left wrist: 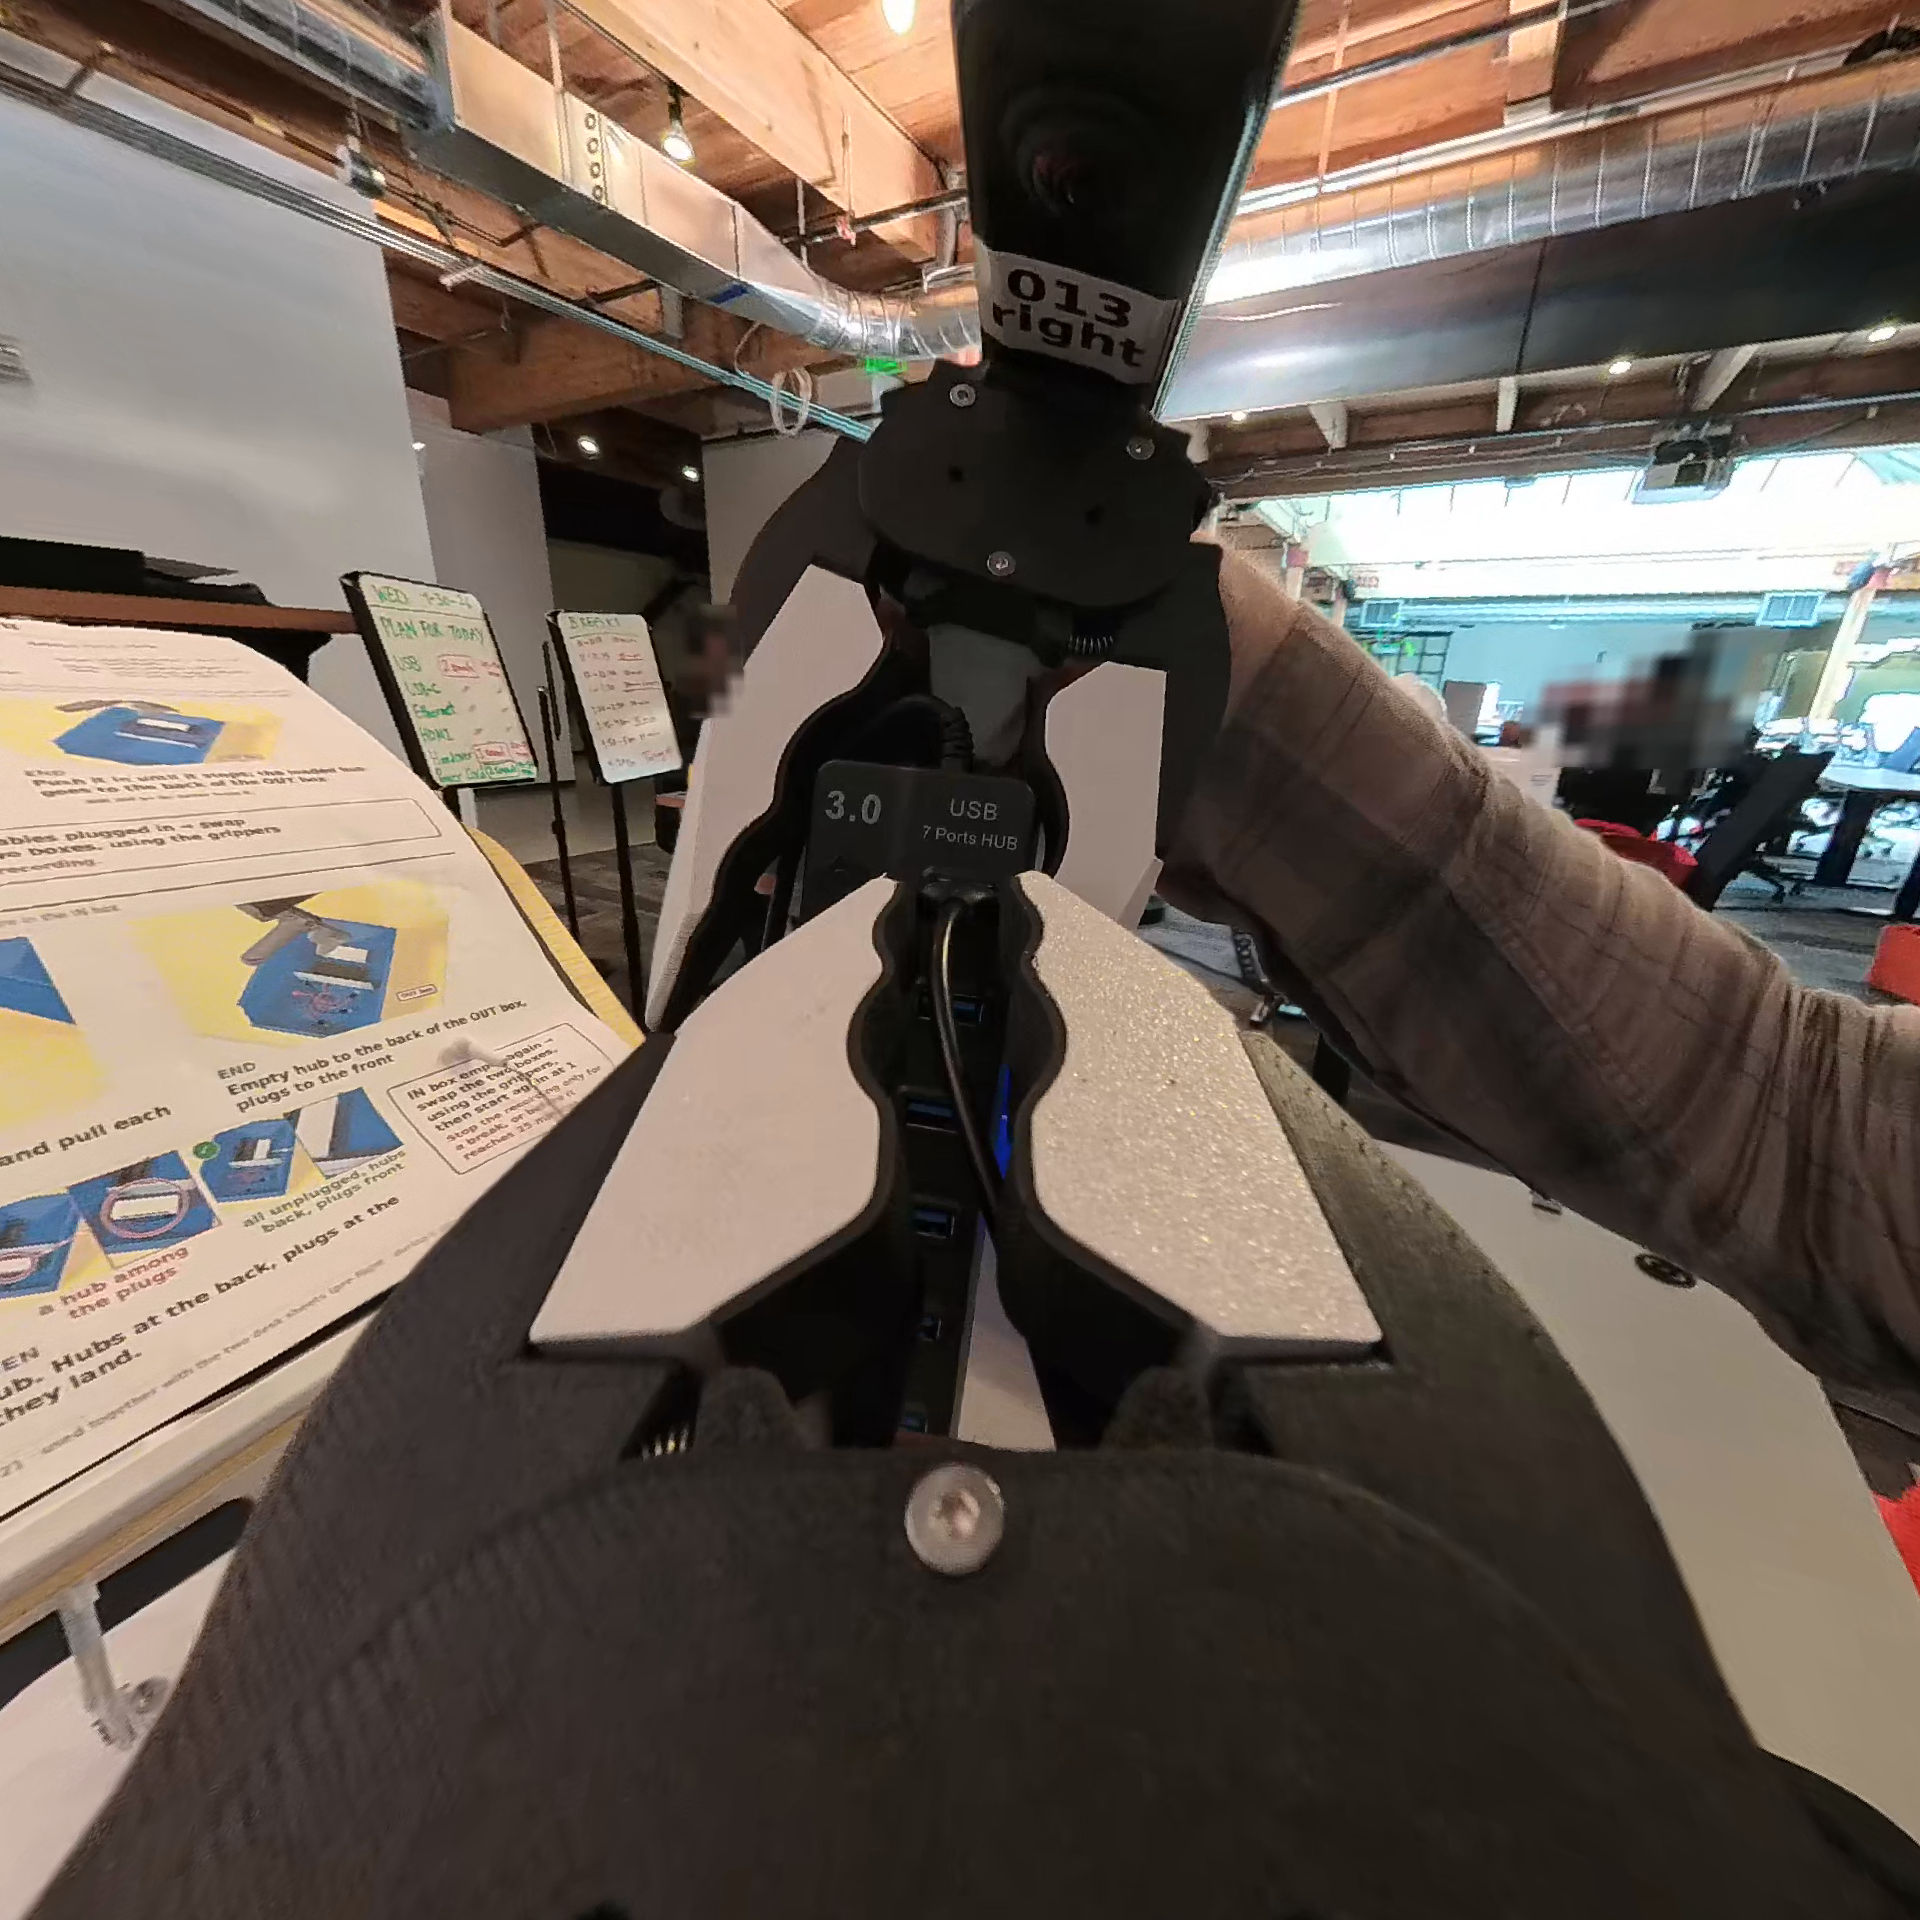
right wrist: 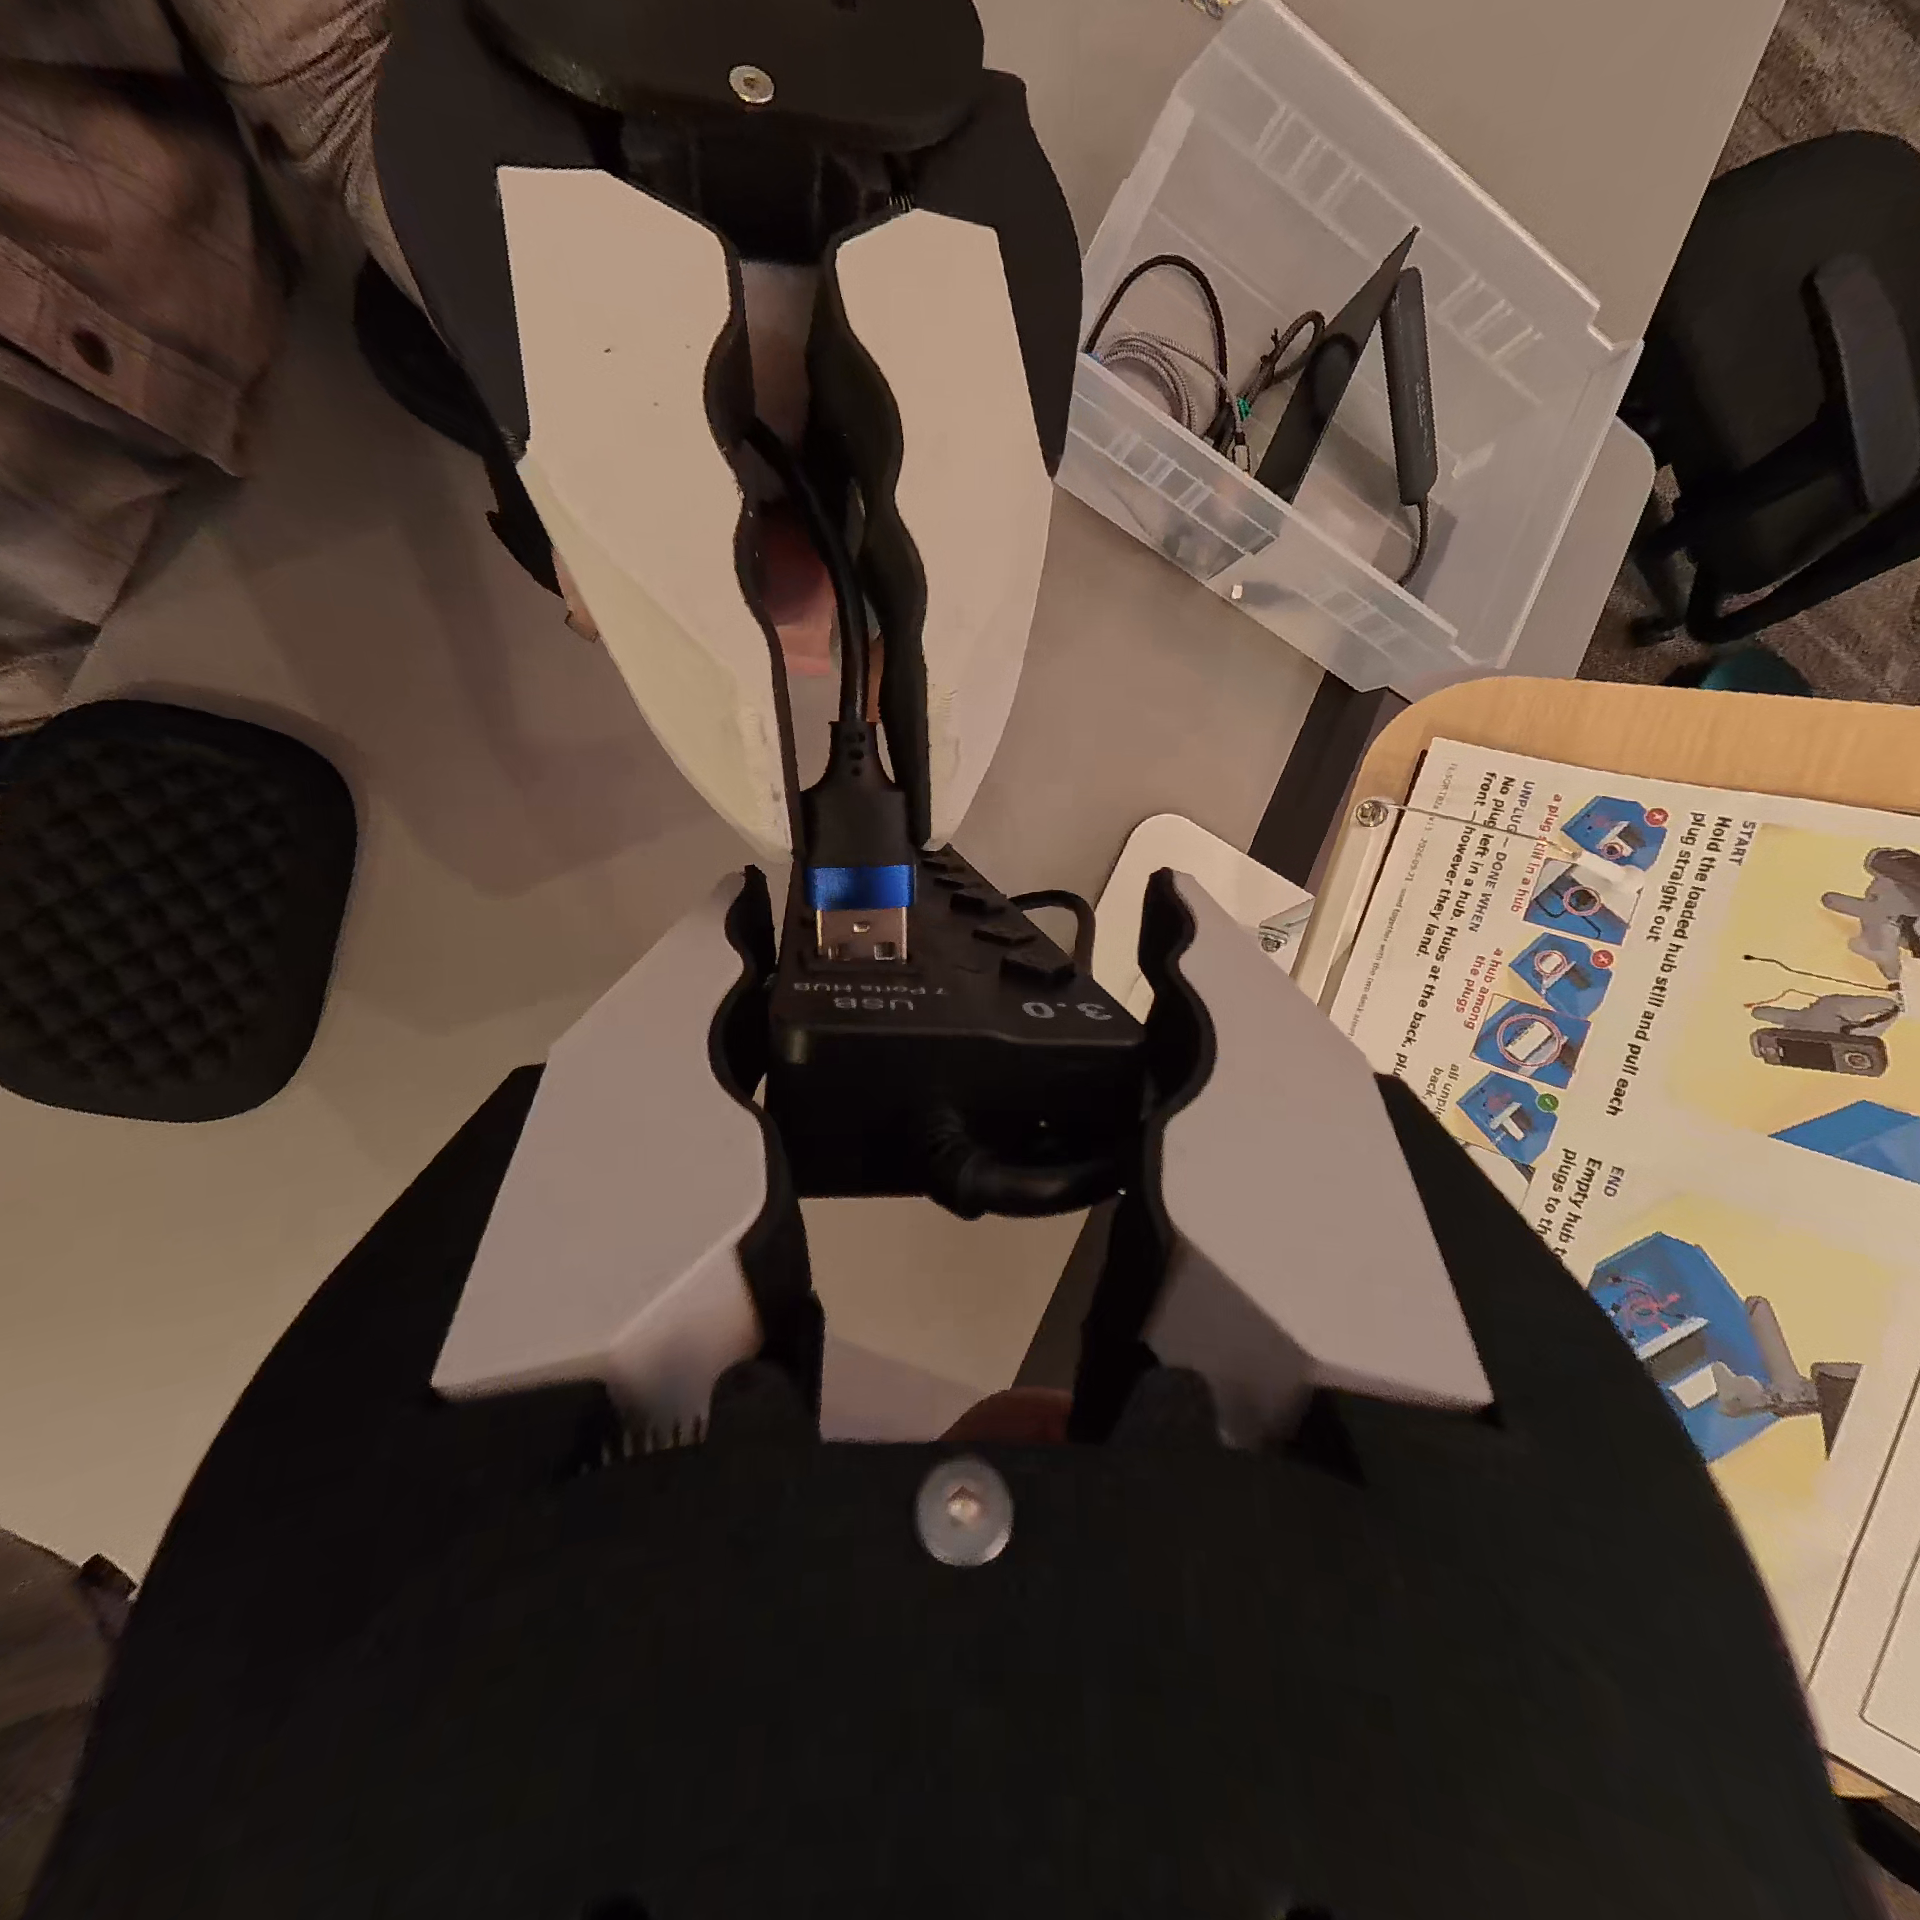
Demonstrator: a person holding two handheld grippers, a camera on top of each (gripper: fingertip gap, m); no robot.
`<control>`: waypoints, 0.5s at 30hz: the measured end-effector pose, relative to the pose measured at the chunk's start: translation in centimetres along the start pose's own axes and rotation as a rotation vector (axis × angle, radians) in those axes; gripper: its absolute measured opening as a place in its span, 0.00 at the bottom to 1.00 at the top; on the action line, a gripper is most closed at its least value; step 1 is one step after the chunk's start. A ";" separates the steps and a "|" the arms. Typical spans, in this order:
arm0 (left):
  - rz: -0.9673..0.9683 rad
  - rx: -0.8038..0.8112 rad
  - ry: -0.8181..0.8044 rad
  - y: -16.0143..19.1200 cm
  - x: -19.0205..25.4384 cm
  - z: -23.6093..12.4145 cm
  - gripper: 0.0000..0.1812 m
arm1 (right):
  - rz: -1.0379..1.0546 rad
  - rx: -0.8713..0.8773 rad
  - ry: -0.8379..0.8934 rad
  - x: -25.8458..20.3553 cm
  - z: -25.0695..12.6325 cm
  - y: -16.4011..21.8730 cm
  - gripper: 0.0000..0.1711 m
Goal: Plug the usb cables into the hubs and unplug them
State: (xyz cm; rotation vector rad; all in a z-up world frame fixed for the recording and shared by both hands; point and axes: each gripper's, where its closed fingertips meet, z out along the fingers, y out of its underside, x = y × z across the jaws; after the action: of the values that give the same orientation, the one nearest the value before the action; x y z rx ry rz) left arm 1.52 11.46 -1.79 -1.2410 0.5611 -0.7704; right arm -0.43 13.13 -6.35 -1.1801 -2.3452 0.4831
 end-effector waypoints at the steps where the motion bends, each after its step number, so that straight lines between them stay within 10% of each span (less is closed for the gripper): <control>1: 0.000 0.001 -0.005 0.0 0.0 0.0 0.08 | 0.000 0.000 0.001 0.0 0.0 0.0 0.42; 15: 0.002 0.044 0.004 -1.1 -0.1 -0.6 0.08 | -0.045 -0.013 0.013 0.4 -0.8 -2.5 0.40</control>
State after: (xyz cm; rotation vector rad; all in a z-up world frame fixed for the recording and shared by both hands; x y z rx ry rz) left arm 0.76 10.98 -0.87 -1.1983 0.5456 -0.7798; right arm -1.78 12.16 -4.31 -1.1303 -2.3614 0.4437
